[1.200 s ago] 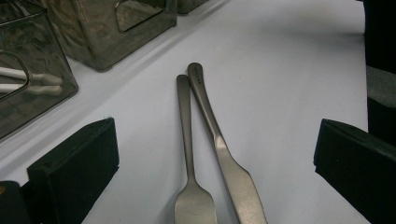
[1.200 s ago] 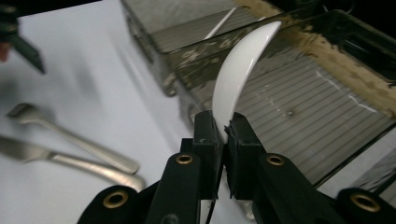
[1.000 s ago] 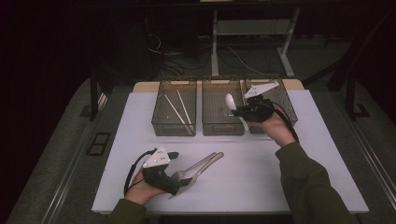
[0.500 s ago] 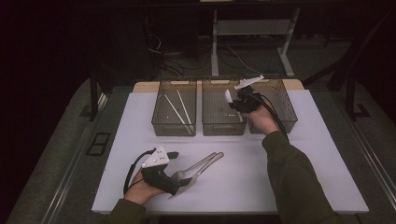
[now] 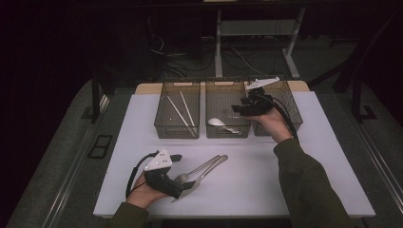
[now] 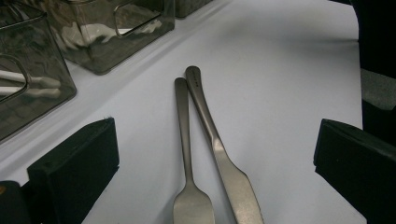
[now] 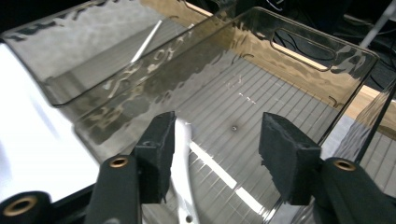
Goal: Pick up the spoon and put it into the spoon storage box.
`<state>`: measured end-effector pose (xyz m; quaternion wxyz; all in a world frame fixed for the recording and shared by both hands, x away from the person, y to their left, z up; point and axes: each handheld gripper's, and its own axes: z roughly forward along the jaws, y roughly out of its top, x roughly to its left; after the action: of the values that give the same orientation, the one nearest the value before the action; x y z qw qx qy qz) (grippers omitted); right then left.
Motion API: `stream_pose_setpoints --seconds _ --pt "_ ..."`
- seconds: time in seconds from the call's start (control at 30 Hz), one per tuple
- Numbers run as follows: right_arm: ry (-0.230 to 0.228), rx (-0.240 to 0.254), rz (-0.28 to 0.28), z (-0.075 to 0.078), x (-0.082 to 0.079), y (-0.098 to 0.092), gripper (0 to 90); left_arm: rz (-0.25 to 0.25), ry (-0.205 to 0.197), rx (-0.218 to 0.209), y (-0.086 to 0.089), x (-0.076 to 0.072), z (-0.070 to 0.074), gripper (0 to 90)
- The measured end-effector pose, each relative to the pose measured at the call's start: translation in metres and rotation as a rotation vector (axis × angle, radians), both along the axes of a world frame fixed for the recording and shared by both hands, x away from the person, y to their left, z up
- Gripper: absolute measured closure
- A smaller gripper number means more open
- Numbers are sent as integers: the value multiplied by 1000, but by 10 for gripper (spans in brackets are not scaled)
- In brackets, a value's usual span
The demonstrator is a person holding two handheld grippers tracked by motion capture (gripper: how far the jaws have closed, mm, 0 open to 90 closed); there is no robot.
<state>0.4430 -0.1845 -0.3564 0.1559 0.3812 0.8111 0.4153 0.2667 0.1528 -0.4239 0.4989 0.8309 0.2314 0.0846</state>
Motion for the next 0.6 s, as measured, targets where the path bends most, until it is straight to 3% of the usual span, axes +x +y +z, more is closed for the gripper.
stream_pose_setpoints --seconds 0.33,0.6 --pt "-4 81 67 7 -34 -15 377 5 1 5 -1 -1 0 0" --pt "8 119 121 -4 -70 -28 343 3 1 12 -1 -1 0 0"
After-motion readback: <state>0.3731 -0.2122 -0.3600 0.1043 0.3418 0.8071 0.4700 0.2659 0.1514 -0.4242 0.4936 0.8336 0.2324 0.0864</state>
